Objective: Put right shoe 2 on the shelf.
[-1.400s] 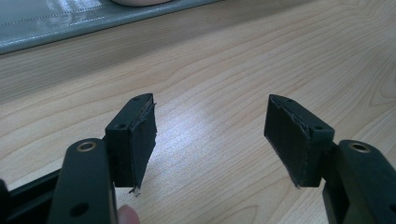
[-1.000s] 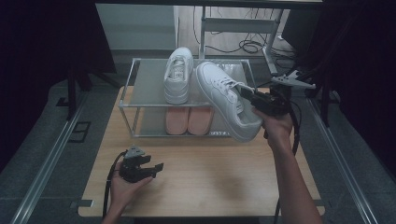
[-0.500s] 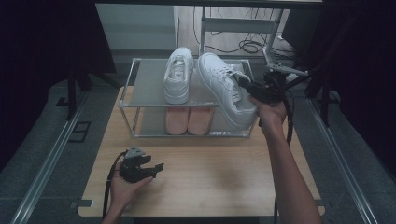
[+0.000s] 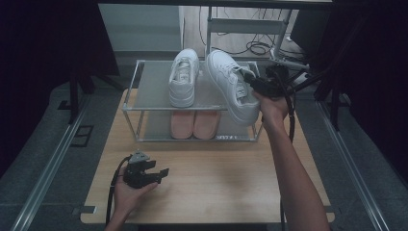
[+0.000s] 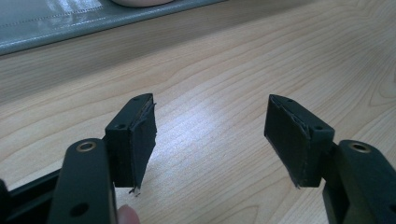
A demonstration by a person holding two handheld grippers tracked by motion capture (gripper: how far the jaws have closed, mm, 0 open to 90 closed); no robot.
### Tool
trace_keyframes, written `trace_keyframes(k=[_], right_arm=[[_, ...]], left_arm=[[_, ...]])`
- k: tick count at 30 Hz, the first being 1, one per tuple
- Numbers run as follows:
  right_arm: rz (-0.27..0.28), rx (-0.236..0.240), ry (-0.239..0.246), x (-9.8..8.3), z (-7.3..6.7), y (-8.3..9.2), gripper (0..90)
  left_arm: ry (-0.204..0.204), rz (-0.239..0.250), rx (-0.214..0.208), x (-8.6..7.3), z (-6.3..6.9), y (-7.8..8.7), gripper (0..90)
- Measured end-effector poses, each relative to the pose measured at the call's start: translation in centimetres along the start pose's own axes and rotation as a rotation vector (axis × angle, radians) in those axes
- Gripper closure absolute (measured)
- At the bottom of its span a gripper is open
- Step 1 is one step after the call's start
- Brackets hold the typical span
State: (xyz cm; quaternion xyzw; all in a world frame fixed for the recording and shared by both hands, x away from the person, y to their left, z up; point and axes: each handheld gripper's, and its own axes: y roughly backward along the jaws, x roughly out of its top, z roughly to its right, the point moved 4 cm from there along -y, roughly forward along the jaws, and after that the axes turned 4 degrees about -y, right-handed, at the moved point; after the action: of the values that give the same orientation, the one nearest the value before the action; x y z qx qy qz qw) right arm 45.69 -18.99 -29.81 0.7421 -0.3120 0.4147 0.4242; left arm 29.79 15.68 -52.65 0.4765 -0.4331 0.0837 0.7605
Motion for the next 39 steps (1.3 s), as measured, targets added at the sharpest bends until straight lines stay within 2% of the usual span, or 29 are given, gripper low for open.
trace_keyframes(k=[6, 10, 23, 33, 39], right_arm=[[-0.002, -0.022, -0.025, 0.7, -0.5, -1.3, 82.2], [-0.017, -0.046, -0.012, 1.1, -1.0, -2.4, 82.2], [-0.026, -0.106, -0.103, 1.3, -0.6, -5.6, 82.0], [-0.028, -0.137, -0.127, 1.7, -1.2, -7.4, 81.8], [-0.051, -0.156, -0.141, 2.0, -1.6, -8.8, 81.4]], left_arm=[[-0.003, -0.004, -0.001, 0.0, 0.0, -0.1, 34.4], [-0.001, -0.001, -0.003, 0.0, 0.0, 0.0, 34.4], [0.005, 0.006, -0.001, 0.0, -0.3, 0.1, 34.4], [0.008, 0.010, 0.001, 0.0, -0.6, 0.4, 34.4], [0.014, 0.019, 0.003, 0.0, -0.7, 0.6, 34.5]])
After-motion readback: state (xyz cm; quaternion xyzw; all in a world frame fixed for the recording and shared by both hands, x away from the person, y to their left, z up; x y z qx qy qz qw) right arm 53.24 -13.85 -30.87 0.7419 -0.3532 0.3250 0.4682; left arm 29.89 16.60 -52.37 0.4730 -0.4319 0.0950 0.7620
